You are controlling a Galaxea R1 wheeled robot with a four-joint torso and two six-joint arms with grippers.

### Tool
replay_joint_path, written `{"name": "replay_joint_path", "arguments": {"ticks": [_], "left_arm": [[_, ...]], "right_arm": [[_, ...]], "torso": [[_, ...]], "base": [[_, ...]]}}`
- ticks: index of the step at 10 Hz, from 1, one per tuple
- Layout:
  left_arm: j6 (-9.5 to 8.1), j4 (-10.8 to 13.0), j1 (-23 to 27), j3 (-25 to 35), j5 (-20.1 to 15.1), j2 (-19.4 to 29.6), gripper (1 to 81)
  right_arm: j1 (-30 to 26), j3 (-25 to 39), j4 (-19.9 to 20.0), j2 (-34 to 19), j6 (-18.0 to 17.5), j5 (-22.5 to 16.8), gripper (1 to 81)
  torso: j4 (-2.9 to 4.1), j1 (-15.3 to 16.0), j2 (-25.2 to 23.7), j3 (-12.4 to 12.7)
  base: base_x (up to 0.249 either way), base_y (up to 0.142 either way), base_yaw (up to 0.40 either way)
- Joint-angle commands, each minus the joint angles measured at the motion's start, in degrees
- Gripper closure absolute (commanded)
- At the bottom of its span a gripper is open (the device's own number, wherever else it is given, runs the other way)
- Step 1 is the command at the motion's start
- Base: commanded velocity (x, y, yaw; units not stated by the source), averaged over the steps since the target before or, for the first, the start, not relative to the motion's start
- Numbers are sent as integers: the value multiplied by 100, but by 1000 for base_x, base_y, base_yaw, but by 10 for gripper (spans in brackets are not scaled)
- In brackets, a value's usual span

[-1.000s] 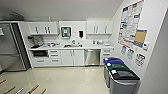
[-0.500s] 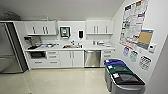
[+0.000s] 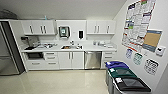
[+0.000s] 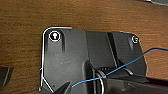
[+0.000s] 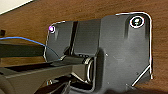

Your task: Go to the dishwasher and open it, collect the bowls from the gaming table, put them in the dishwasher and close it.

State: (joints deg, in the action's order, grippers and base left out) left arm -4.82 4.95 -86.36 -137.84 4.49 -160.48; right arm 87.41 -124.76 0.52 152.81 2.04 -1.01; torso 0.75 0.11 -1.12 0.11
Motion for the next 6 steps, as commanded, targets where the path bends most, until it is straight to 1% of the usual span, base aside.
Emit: {"name": "replay_joint_path", "arguments": {"ticks": [1,4,6], "left_arm": [[-28,32,308,38,-255,68,10],[-28,32,308,38,-256,76,10],[-28,24,308,38,-264,68,10]], "right_arm": [[-307,76,-44,-143,-1,-294,10],[-307,76,-52,-143,-1,-294,10],[-307,76,-52,-143,-1,-294,10]], "torso": [[0,0,0,0],[0,0,0,0],[0,2,0,0]], "base": [[240,0,0],[240,0,0],[211,0,0]]}}
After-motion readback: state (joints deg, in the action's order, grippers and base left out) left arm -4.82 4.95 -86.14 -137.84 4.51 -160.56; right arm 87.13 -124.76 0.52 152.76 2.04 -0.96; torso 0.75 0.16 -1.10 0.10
